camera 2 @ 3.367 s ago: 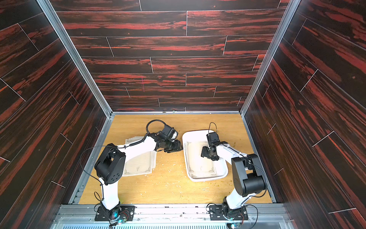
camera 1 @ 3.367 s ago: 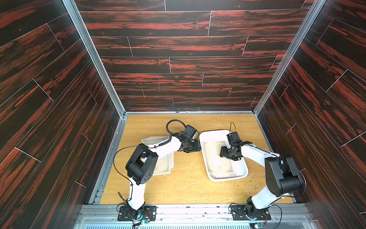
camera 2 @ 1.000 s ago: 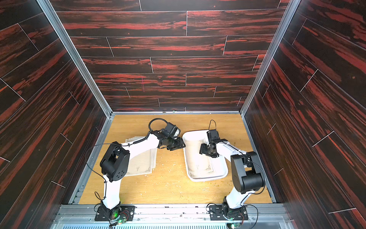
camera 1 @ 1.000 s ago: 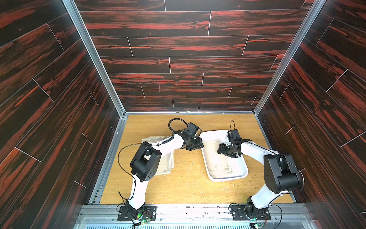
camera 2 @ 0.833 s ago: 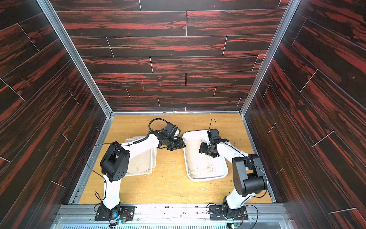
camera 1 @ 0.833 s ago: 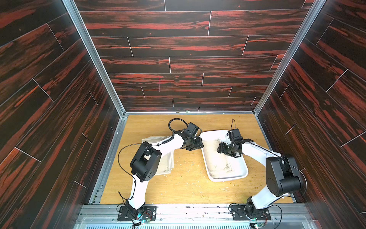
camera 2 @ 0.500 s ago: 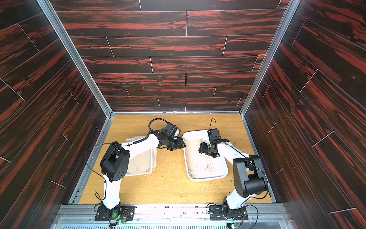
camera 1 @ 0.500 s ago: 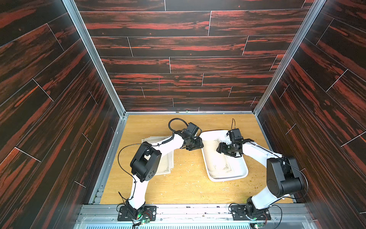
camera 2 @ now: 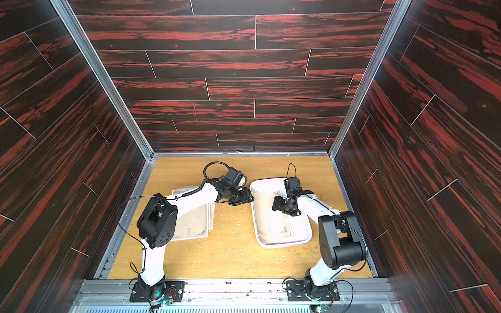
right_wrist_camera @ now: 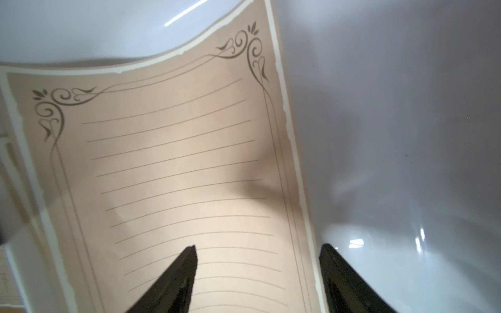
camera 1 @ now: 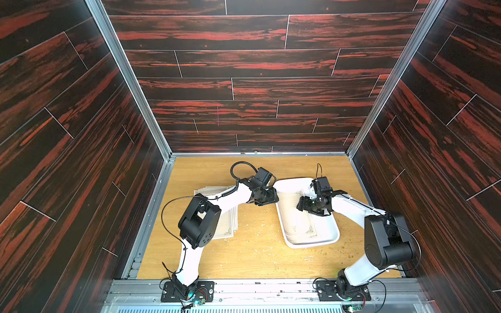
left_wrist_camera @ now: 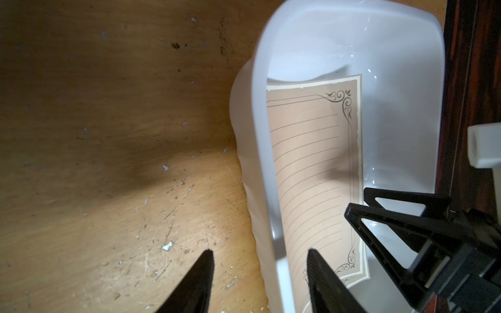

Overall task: Take out the stationery paper from the storage box
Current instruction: Pick up the stationery paper from the storage box.

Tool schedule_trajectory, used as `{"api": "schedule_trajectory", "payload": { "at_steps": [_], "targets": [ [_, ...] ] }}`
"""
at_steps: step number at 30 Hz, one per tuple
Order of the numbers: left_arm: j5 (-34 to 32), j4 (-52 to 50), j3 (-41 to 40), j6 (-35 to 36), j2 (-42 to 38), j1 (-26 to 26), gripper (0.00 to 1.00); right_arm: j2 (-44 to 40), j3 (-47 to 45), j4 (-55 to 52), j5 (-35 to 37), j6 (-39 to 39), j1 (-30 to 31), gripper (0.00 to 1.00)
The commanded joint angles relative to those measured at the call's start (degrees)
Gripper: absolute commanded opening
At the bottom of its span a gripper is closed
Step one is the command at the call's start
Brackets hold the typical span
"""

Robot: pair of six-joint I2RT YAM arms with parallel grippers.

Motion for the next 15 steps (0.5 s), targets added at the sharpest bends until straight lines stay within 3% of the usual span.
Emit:
{"api": "schedule_trajectory", "payload": {
  "at_steps": [1, 15],
  "targets": [
    [0.08, -0.93, 0.56, 0.01, 0.03, -0.22, 0.58, 1.46, -1.23, -1.03, 1.02, -0.06, -0.02, 0.76],
    [-0.23, -1.34, 0.57, -0.03, 0.08, -0.18, 0.58, -0.11, -3.86, 0.39, 0.68, -0.04, -0.04, 0.78]
  ]
}}
